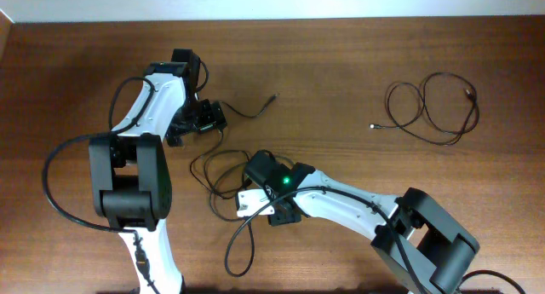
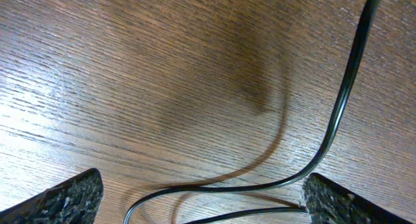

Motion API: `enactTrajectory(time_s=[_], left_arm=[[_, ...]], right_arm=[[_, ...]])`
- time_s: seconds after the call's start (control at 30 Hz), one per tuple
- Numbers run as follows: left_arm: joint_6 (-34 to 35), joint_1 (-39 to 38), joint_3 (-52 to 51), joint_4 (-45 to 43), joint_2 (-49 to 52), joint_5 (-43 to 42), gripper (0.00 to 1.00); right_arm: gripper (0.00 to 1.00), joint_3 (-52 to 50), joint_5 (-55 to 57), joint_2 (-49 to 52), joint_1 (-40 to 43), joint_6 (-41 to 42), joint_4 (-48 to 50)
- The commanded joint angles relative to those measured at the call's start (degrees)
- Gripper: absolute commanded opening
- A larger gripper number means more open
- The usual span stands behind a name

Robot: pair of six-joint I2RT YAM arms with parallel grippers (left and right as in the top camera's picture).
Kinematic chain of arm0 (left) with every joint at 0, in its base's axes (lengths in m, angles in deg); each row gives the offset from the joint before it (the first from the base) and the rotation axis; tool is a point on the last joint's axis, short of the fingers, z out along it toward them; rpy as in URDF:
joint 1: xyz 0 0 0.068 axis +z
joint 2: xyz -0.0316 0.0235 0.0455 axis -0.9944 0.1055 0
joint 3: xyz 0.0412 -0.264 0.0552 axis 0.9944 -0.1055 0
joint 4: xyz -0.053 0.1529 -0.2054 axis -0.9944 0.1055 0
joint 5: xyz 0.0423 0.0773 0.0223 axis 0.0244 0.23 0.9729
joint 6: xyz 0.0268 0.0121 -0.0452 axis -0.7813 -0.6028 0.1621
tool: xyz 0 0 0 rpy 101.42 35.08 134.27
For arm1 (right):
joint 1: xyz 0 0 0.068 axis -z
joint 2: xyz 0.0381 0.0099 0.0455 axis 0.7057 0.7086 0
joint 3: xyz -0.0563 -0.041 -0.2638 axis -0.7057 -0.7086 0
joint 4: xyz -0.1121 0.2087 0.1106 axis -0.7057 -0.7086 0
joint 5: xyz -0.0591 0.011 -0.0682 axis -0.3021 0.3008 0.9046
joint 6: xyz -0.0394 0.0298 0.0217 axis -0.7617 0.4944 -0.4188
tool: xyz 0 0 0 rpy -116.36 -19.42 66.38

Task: Untangle cables

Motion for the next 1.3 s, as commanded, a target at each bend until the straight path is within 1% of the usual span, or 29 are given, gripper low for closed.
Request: enactTrajectory(time_s=[0.0,0.07,0.1,0.13,0.17,0.4,0.43,0.47,0.53,0.6,0.67,0.77,0.9,1.0,1.07,1.17,1.23,1.27], left_arm=[[0.5,-0.2,-0.4,-0.1,0.1,-0.2,1.00],[0.5,-0.2,-0.4,-0.1,0.1,-0.2,0.99],[0.5,-0.2,-0.4,-0.1,0.1,-0.2,0.99],[0.5,-0.2,-0.4,-0.1,0.1,-0.2,0.99],[0.5,-0.2,-0.4,-0.1,0.1,-0.2,0.99],[0.5,-0.2,-0.4,-0.1,0.1,-0.2,1.00],[0.5,-0.2,-0.4,-0.2,0.1,-0.3,0.99],[0.5,-0.2,-0.4,-0.3,0.1,-0.3,1.00],[0.5,-0.2,-0.4,-0.3,0.1,-0.3,1.00],[0.5,-0.2,-0.4,-0.3,0.1,-0.3,0.99],[0.5,-0.2,-0.4,-0.5,0.1,-0.3,1.00],[0.5,-0.2,-0.4,-0.5,0.1,-0.3,0.99],[0.5,-0.2,-0.4,-0.5,0.1,-0.3,1.00],[0.5,-0.2,-0.4,-0.5,0.1,-0.3,0.99],[0.5,-0.2,-0.4,-0.5,0.1,-0.3,0.99],[0.5,-0.2,-0.4,-0.5,0.1,-0.3,1.00],[0.5,-0.2,-0.4,-0.5,0.1,-0.3,0.99],[0.5,-0.2,-0.4,-0.5,0.1,-0.3,0.99]], right_arm=[[0.52,-3.9,5.5,4.7,0.0,-0.9,-2.1],[0.51,-3.9,5.5,4.7,0.0,-0.9,-1.9],[0.44,-3.9,5.5,4.7,0.0,-0.9,-1.9],[0.27,-3.4,5.5,4.7,0.0,-0.9,-2.5],[0.20,-3.3,5.5,4.7,0.0,-0.9,-2.7],[0.19,-3.2,5.4,4.7,0.0,-0.9,-2.7],[0.13,-3.2,5.5,4.7,0.0,-0.9,-2.7],[0.04,-3.2,5.5,4.7,0.0,-0.9,-2.7],[0.04,-2.8,5.4,4.3,0.0,0.1,-3.0],[0.04,-1.3,4.1,3.0,0.0,2.4,-5.6],[0.04,2.3,0.7,-0.2,0.0,2.4,-12.3],[0.04,7.8,-1.1,-5.6,0.0,10.2,-17.9],[0.04,11.2,-5.4,-11.1,0.0,16.7,-18.4],[0.04,13.4,-5.6,-15.0,0.0,25.7,-18.4],[0.04,14.4,-5.6,-16.7,0.0,29.5,-18.4],[0.04,14.5,-5.6,-18.2,0.0,30.5,-19.0],[0.08,14.5,-5.6,-18.1,0.0,30.5,-19.9],[0.05,14.5,-5.6,-18.1,0.0,30.5,-20.4]])
